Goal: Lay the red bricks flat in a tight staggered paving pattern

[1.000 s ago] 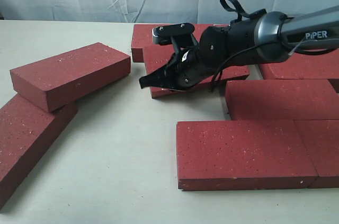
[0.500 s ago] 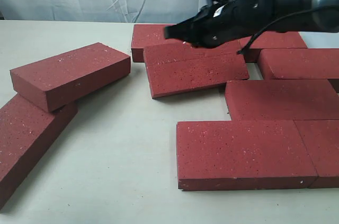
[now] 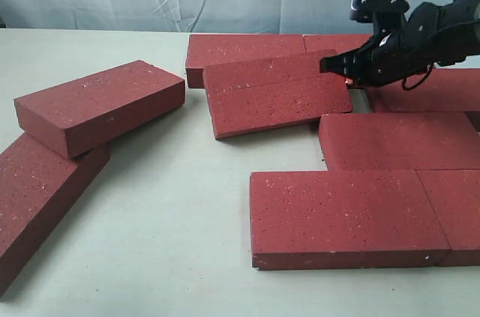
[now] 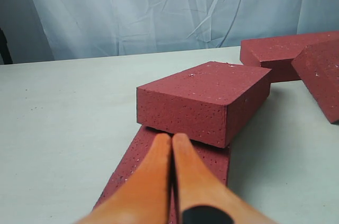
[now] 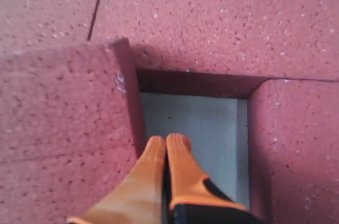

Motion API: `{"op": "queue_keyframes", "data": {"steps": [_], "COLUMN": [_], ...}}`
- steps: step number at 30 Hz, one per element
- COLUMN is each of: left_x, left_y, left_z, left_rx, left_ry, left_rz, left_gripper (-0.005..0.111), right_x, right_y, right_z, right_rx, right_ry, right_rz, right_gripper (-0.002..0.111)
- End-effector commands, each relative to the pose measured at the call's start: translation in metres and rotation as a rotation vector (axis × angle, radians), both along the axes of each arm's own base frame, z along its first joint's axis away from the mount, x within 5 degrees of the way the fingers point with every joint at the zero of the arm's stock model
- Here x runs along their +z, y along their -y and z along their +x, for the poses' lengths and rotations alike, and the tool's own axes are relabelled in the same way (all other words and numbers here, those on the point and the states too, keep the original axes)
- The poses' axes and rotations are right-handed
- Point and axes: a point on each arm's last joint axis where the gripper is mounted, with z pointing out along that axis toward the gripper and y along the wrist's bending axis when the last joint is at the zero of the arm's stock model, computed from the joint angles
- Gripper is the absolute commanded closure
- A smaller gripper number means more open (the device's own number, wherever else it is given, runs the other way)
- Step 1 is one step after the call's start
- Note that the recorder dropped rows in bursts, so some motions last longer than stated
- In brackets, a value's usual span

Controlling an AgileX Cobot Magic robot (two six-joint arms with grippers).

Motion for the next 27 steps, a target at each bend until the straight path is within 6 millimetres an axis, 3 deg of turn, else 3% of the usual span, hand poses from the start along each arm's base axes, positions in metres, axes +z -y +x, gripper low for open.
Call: {"op": "queue_keyframes", "data": {"steps": [1,9,21,27], "left_x": [0.001,0.001,0.001,0.001], "left_y": [0.0,0.0,0.0,0.0], "left_z": [0.0,0.0,0.0,0.0], "left_rx": [0.004,0.004,0.004,0.004], "left_ry": [0.017,0.017,0.017,0.017], "left_rz": [-0.005,-0.005,-0.005,-0.005], "left_gripper": [0.107,0.107,0.107,0.107], "right_x": [-0.022,-0.03,-0.002,0.002], "right_y": [0.005,-0.019,-0.088,-0.098], "right_z": [0.005,-0.002,-0.004,-0.004], "right_rx": [0.002,0.063,0.235,0.25], "right_ry": [-0.001,-0.049,-0.091,-0.072], "right_rz": [-0.029,-0.032,-0.014,-0.004], "right_gripper": [0.109,0.109,0.109,0.109]}}
